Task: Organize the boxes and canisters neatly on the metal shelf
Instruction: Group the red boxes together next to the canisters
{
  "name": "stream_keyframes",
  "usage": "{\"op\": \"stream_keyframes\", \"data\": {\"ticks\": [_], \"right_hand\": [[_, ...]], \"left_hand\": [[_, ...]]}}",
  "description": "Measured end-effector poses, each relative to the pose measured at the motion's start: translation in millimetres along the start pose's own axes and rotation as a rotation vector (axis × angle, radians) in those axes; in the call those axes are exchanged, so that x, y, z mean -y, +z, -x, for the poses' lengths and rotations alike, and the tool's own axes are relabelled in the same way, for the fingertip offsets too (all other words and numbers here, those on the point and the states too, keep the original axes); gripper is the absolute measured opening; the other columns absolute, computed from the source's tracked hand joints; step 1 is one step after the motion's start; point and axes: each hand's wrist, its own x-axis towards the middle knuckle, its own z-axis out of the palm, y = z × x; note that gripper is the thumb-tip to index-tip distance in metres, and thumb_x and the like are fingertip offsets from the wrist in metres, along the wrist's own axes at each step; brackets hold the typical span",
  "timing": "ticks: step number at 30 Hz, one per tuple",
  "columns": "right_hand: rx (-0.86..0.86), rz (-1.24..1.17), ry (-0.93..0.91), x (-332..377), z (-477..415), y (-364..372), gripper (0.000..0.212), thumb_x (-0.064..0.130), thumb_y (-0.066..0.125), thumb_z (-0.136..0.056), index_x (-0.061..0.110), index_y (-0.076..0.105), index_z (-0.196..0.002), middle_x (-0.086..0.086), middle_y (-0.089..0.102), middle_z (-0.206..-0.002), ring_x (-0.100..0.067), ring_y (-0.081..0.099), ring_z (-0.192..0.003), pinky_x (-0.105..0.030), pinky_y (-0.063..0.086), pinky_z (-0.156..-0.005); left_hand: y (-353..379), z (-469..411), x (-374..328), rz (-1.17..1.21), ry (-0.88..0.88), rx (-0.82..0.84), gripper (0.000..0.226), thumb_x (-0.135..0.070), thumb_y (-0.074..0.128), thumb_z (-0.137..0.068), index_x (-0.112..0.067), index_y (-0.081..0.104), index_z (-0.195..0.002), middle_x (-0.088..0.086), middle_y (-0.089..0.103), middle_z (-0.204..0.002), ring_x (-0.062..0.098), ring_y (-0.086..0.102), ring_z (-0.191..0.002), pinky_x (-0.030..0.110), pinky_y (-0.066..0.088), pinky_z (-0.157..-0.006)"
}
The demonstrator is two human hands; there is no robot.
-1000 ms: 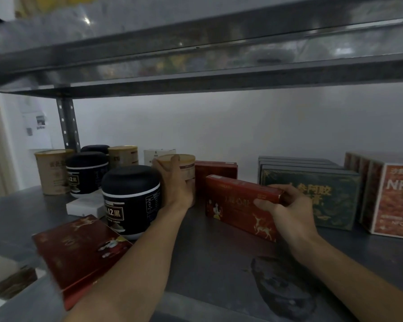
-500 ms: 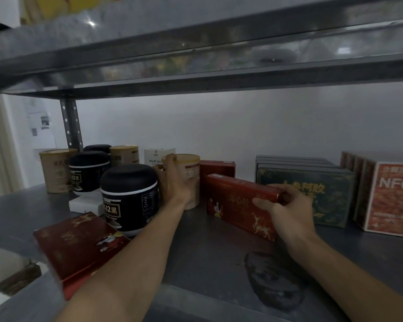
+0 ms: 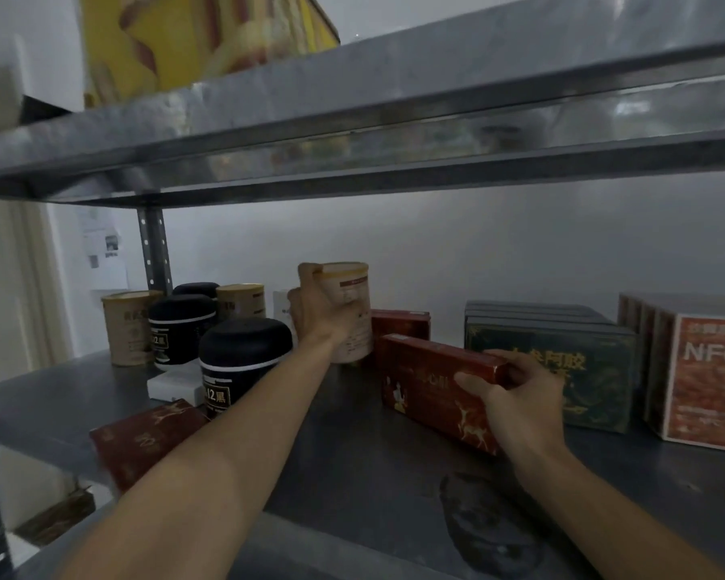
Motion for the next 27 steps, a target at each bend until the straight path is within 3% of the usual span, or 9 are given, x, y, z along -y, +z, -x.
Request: {"op": "stream_keyframes", "data": {"ticks": [3, 7, 12, 15, 20, 27], "right_hand": [[0.011, -0.003, -0.009, 2, 2, 8, 0.043, 0.009, 0.084, -0.075, 0.018, 0.067, -0.113, 0.006, 0.064, -0.096, -0.018, 0.064, -0.096, -0.041, 0.056, -0.091], [0.027, -0.042, 0.002, 3, 3, 23, 0.043, 0.009, 0.083, -0.077, 0.019, 0.064, -0.114, 0.005, 0.062, -0.096, -0.017, 0.062, -0.094, -0.031, 0.054, -0.082], [0.049, -0.089, 0.043, -3, 2, 50, 0.04, 0.006, 0.083, -0.076, 0.022, 0.064, -0.108, 0.003, 0.065, -0.099, -0.022, 0.065, -0.097, -0.042, 0.057, -0.089], [0.05, -0.092, 0.057, -7, 0, 60, 0.04, 0.005, 0.082, -0.077, 0.022, 0.065, -0.108, -0.001, 0.067, -0.103, -0.025, 0.066, -0.099, -0.046, 0.058, -0.09], [0.053, -0.087, 0.08, -15, -7, 74, 0.041, 0.002, 0.081, -0.077, 0.017, 0.066, -0.112, -0.005, 0.068, -0.108, -0.028, 0.066, -0.1, -0.046, 0.057, -0.09], [0.047, -0.103, 0.082, -21, -13, 96, 0.035, -0.004, 0.079, -0.076, 0.018, 0.066, -0.1, -0.001, 0.067, -0.094, -0.021, 0.065, -0.087, -0.034, 0.053, -0.078]], "left_hand": [[-18, -12, -22, 0.035, 0.011, 0.08, 0.07, -0.023, 0.09, -0.063, -0.025, 0.039, -0.112, 0.002, 0.06, -0.105, 0.02, 0.06, -0.098, 0.036, 0.055, -0.083], [-42, -27, -32, 0.067, 0.005, 0.153, 0.075, -0.024, 0.093, -0.061, -0.021, 0.043, -0.117, -0.003, 0.058, -0.103, 0.013, 0.058, -0.093, 0.027, 0.051, -0.076], [-67, -54, -26, 0.076, 0.013, 0.216, 0.081, -0.03, 0.095, -0.055, -0.024, 0.044, -0.117, 0.0, 0.059, -0.112, 0.017, 0.06, -0.103, 0.038, 0.056, -0.088], [-78, -67, -14, 0.126, -0.021, 0.23, 0.082, -0.028, 0.096, -0.052, -0.026, 0.044, -0.115, 0.002, 0.06, -0.112, 0.019, 0.062, -0.103, 0.045, 0.057, -0.087], [-93, -89, 9, 0.121, -0.008, 0.261, 0.081, -0.028, 0.096, -0.051, -0.028, 0.045, -0.115, 0.002, 0.06, -0.113, 0.02, 0.061, -0.104, 0.044, 0.057, -0.087], [-118, -108, 58, 0.137, -0.07, 0.212, 0.084, -0.018, 0.098, -0.047, -0.027, 0.047, -0.114, 0.007, 0.063, -0.111, 0.025, 0.065, -0.098, 0.045, 0.06, -0.081]]}}
